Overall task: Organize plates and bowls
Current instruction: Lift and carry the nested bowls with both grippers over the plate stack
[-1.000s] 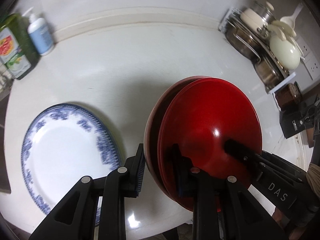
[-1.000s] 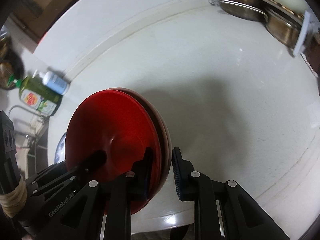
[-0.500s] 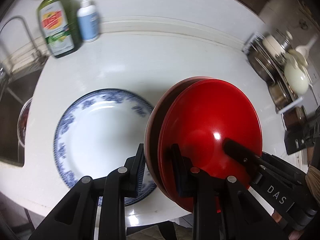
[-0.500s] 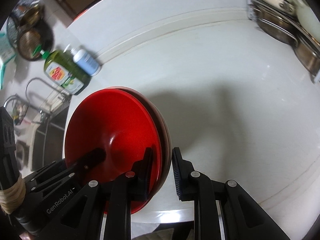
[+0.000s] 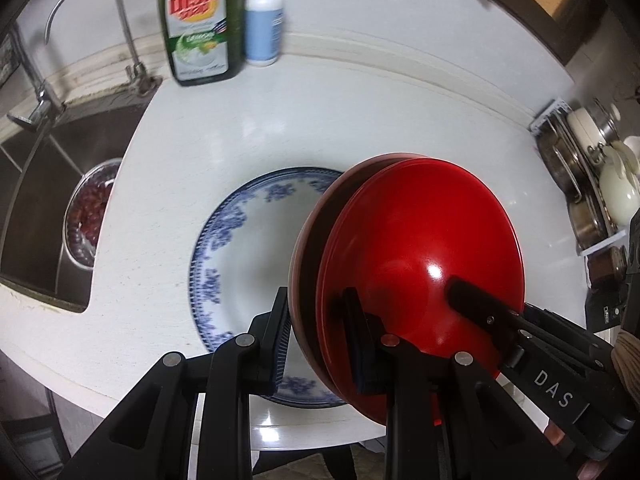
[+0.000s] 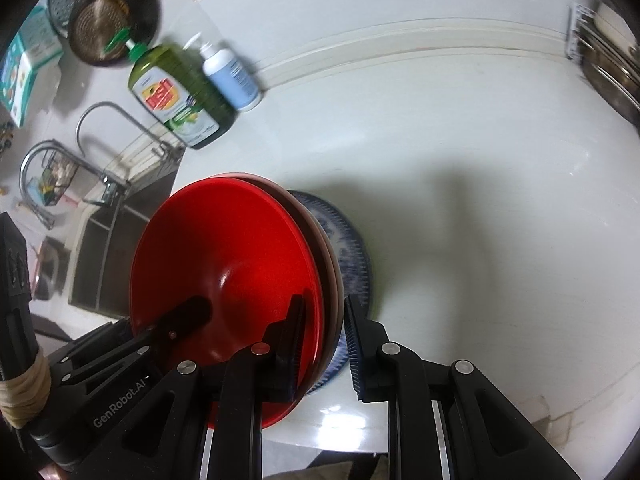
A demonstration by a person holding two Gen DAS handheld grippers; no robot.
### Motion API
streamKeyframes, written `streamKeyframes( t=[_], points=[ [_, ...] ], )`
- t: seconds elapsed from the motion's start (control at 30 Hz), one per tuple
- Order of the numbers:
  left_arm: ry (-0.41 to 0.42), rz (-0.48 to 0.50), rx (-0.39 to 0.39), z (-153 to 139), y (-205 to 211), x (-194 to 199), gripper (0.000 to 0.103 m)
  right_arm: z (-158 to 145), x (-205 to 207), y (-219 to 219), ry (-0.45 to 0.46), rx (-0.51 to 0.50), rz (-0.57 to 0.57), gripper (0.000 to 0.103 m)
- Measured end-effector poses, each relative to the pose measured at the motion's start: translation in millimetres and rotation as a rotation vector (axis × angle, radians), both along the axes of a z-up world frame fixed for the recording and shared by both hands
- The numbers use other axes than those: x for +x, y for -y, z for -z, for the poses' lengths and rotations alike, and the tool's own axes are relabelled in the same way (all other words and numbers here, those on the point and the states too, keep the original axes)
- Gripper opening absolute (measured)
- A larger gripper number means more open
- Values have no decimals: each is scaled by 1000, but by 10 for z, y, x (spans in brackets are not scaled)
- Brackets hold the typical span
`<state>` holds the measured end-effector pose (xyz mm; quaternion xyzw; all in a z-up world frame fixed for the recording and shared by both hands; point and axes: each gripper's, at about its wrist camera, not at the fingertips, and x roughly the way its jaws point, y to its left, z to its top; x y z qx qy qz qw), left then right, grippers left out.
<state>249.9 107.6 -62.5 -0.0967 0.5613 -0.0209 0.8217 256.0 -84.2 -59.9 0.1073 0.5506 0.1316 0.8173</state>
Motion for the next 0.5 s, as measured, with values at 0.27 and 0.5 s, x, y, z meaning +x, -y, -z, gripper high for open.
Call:
streamKeyframes(
  t=[0.27,0.5],
  points=[
    [-39,-14,0,213,-224,99,26,194,86,-354,-43,-22,-29,21],
    [-62,0,-5,335,-283,203,26,323,161,-470,-76,-35,-21,21]
  ],
)
